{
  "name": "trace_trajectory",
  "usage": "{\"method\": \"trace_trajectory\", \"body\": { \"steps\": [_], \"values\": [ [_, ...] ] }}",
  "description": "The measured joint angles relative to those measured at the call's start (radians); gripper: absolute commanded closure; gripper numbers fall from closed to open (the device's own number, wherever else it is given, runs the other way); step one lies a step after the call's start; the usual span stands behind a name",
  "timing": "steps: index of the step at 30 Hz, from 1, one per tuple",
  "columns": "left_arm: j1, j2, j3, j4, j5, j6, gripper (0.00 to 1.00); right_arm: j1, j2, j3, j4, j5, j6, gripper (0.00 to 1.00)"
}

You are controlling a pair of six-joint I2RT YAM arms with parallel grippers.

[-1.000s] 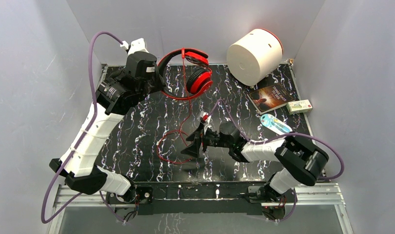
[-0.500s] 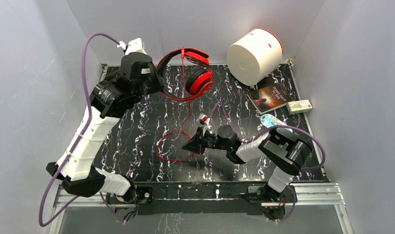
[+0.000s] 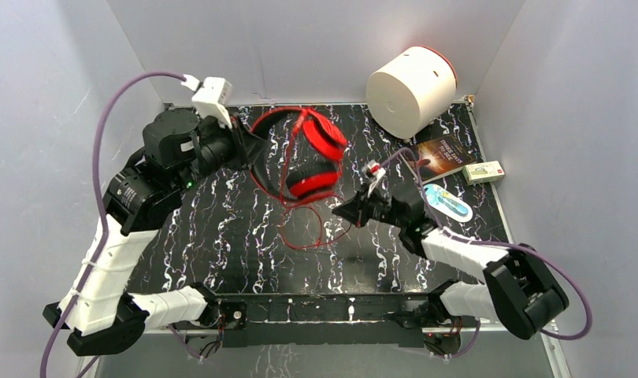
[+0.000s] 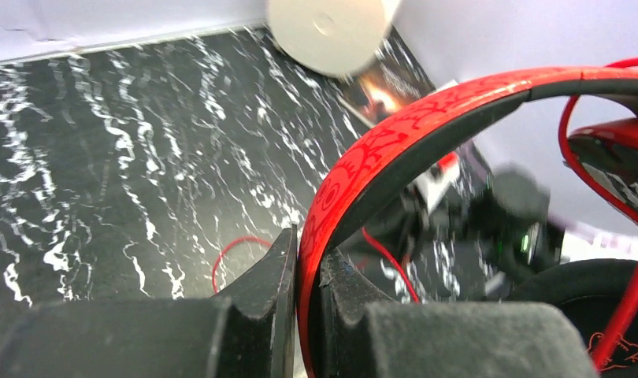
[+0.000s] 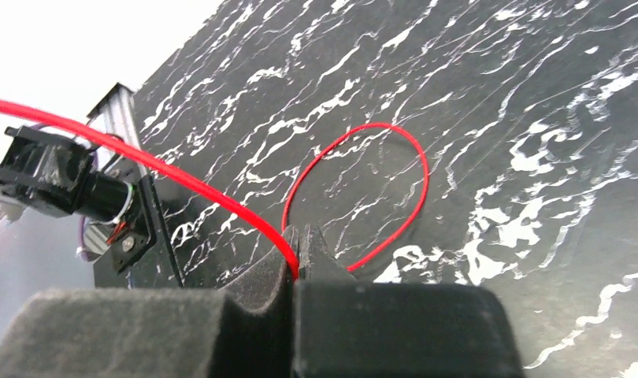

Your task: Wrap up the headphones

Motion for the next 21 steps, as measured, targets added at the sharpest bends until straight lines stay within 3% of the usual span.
{"method": "trace_trajectory", "body": {
  "steps": [5,8,14,21],
  "values": [
    [-0.001,-0.027,-0.134,0.018,0.224,0.174,1.0,-0.099,0.008,0.334,-0.456,-0.006,-0.122,1.0],
    [-0.001,-0.044,-0.274,0.023,0.246,0.269,1.0,-0.188,0.089,0.588,-0.692,-0.039,-0.174,1.0],
    [0.001,-0.064,-0.543,0.127,0.092,0.456,1.0,-0.243,0.206,0.878,-1.013,-0.187,-0.237,1.0],
    [-0.017,0.008,-0.576,0.19,-0.208,0.589,1.0,-0.227,0.242,0.926,-1.077,-0.41,-0.151,1.0]
  ]
}}
